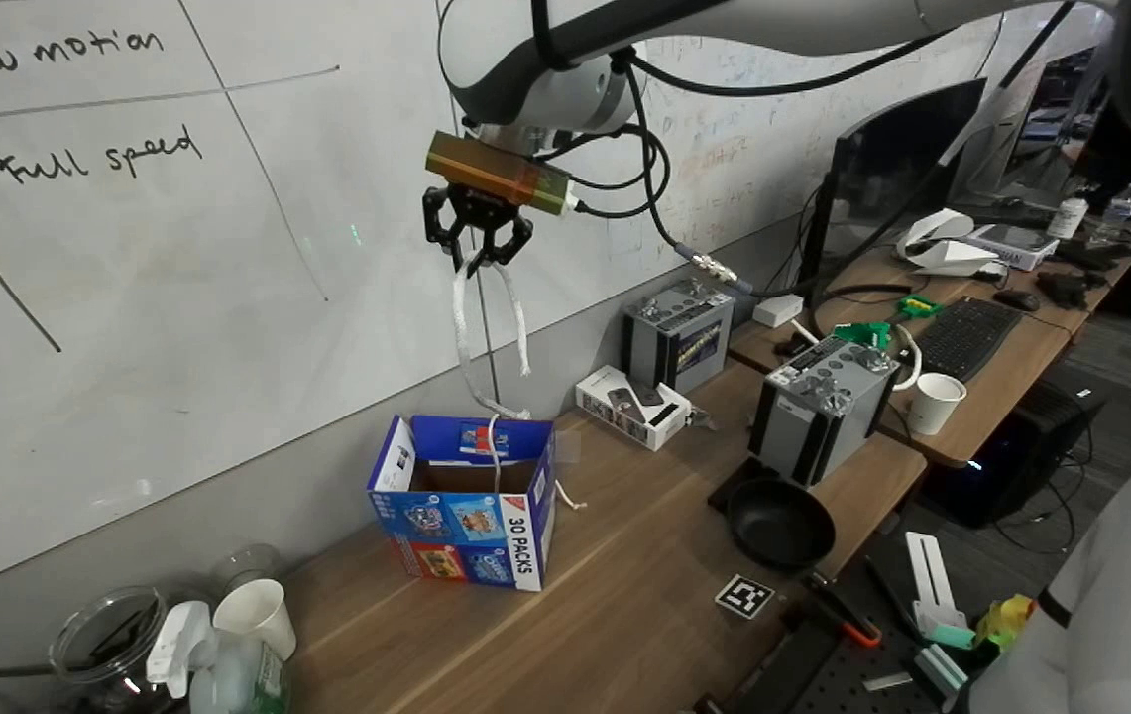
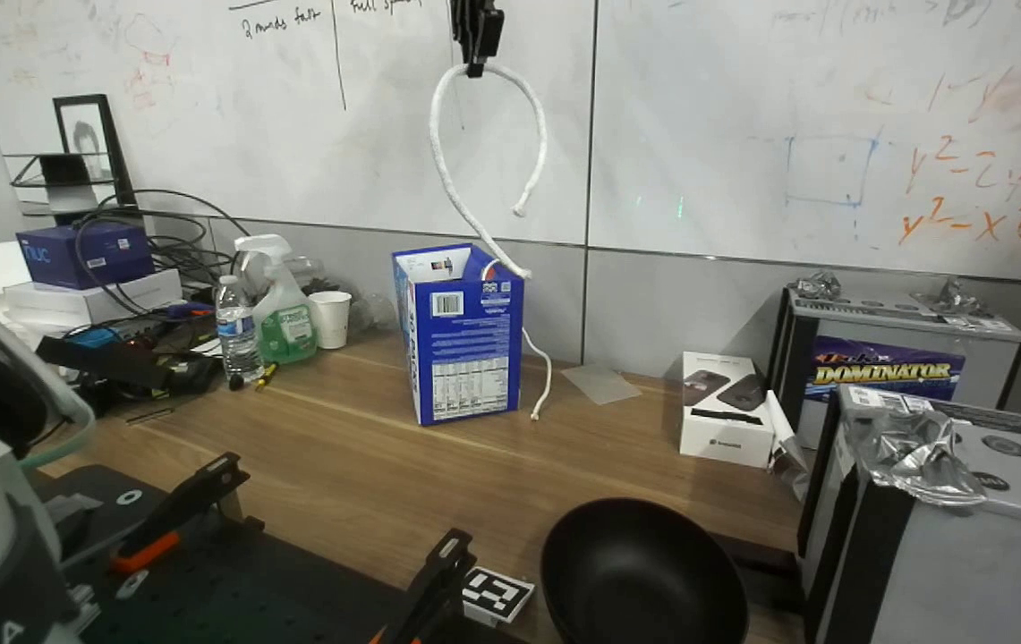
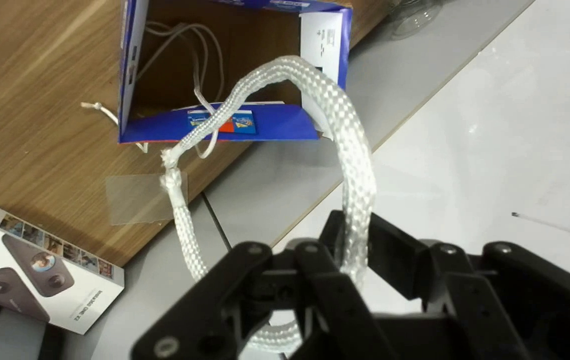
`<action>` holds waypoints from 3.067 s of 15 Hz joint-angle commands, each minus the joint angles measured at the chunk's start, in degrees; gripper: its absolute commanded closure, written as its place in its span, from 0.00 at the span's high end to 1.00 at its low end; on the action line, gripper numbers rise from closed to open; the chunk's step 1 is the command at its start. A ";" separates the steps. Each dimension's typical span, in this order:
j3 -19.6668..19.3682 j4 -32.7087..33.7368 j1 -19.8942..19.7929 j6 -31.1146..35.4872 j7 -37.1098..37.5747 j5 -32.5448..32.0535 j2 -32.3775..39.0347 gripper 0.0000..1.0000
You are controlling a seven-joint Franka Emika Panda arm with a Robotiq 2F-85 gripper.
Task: Put the ropes in the box one at a time
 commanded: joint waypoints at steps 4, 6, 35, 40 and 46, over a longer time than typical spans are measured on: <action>2.60 -1.15 2.90 1.90 7.09 -5.53 -3.56 0.07; 3.08 -0.86 3.07 1.91 8.14 -6.64 -3.54 0.07; 2.06 -5.48 1.07 5.65 0.74 2.22 9.20 0.07; 1.48 -7.16 0.63 7.58 1.22 3.79 10.81 0.04; 2.17 -9.94 1.04 9.64 0.63 6.49 12.53 0.04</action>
